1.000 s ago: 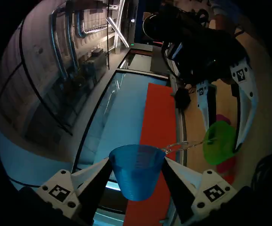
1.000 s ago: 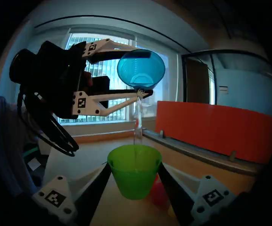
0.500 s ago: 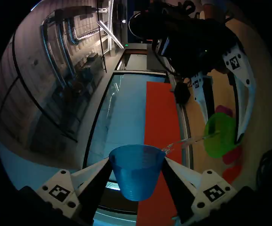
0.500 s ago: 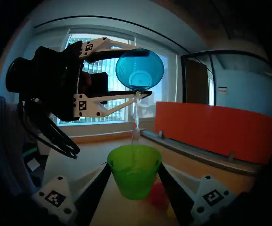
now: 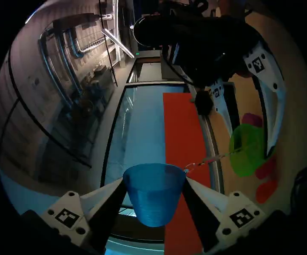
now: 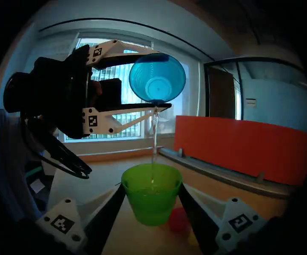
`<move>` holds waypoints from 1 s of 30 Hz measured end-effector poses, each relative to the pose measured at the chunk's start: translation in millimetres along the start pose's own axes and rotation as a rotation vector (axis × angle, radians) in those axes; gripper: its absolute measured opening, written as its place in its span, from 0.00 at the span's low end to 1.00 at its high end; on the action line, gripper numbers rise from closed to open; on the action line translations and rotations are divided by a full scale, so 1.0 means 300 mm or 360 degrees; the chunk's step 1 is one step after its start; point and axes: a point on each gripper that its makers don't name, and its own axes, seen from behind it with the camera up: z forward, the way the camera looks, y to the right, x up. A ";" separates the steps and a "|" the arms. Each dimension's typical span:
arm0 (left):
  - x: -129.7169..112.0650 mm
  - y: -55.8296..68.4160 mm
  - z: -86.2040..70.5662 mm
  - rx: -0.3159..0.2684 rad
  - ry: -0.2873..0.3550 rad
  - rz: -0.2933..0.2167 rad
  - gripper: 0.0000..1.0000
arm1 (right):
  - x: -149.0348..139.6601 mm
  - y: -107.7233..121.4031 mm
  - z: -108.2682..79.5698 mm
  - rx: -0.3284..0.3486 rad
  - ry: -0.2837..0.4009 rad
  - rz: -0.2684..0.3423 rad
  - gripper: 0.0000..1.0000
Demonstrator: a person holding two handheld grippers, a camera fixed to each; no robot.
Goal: Pour water
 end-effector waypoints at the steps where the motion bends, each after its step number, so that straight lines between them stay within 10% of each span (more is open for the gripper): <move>1: 0.003 -0.001 -0.001 0.0002 0.0002 0.0015 0.87 | 0.001 0.000 0.000 0.0000 0.0001 -0.0001 0.90; 14: 0.037 0.006 0.003 0.0024 0.0026 0.0150 0.87 | 0.013 0.001 0.000 -0.0009 0.0015 -0.0002 0.90; 30: 0.020 -0.013 0.002 0.0028 0.0021 0.0055 0.87 | 0.019 0.007 0.000 -0.0017 0.0025 -0.0001 0.90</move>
